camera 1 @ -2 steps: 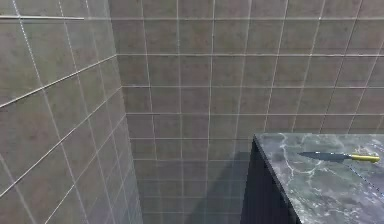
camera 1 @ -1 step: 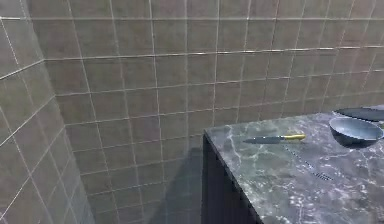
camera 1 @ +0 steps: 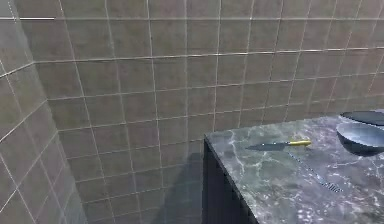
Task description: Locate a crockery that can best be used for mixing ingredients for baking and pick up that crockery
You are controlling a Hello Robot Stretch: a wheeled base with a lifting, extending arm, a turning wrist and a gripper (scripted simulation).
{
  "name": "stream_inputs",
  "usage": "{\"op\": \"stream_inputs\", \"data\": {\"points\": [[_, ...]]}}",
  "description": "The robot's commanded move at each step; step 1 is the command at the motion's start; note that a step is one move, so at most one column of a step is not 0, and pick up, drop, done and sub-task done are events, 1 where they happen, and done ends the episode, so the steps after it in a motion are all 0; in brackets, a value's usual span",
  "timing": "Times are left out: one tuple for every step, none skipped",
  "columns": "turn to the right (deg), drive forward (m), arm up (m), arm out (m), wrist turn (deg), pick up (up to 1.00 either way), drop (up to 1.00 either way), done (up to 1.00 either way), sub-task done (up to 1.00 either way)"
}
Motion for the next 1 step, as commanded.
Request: {"op": "stream_inputs", "data": {"points": [[-42.0, 0.00, 0.00, 0.00, 0.0, 0.00, 0.00, 0.00, 0.00]]}}
